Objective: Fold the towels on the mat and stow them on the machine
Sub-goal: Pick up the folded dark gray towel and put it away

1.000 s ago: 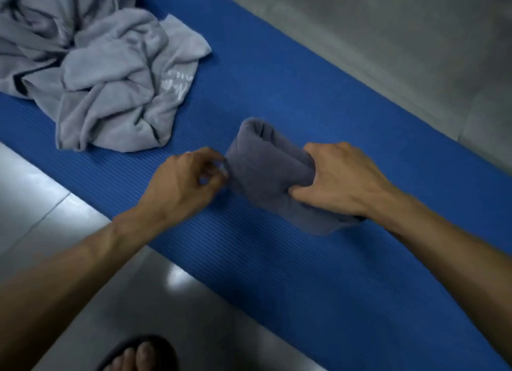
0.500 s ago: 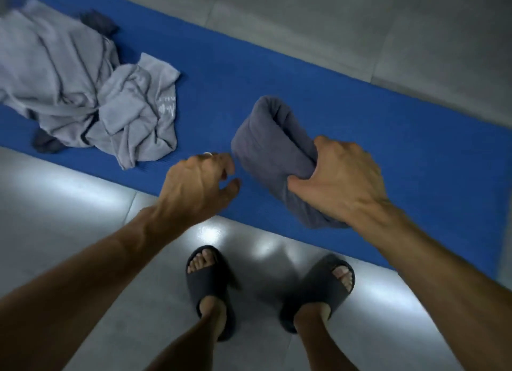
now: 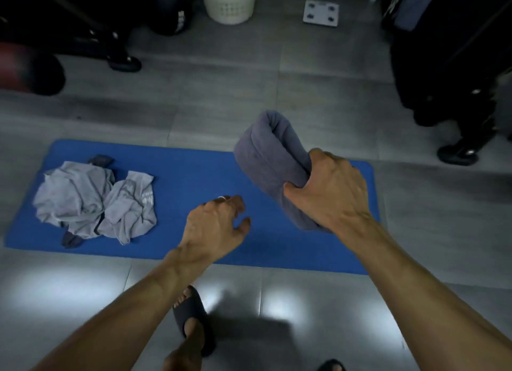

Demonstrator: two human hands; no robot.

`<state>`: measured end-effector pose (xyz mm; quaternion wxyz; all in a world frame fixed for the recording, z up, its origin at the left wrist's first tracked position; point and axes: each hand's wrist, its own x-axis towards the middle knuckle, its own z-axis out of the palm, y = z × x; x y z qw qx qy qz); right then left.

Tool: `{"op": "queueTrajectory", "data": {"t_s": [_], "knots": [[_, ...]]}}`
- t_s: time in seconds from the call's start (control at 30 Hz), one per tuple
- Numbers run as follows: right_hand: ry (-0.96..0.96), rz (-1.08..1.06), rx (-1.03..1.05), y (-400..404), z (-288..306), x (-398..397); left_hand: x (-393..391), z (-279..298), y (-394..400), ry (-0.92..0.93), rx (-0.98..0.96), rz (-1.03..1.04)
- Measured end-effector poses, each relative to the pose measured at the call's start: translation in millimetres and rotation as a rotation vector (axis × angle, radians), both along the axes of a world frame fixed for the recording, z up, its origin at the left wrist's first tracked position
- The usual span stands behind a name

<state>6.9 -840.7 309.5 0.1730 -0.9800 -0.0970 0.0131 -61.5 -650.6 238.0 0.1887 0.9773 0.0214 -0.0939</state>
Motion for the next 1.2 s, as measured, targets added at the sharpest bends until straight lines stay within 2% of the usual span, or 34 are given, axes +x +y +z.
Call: {"op": "queueTrajectory", "data": {"t_s": [0.3, 0.53, 0.67, 0.93, 1.2], "knots": [[-0.045, -0.050, 0.128, -178.7, 129.1, -20.1, -22.1, 136.9, -180.6, -0.106, 0.009, 0.120], [-0.054, -0.103, 0.134, -269.5, 195.9, 12.4, 7.9, 197.5, -254.9, -0.150, -0.047, 0.226], [-0.083, -0.142, 0.156, -299.5, 214.2, 65.0, 64.6, 207.2, -288.7, -0.196, -0.105, 0.257], [-0.151, -0.182, 0.204, -349.2, 240.6, 186.5, 200.7, 231.4, -348.2, -0.237, -0.120, 0.159], [-0.196, -0.114, 0.274, -411.1, 234.3, 365.3, 365.5, 232.5, -423.0, -0.277, -0.104, 0.215]]}}
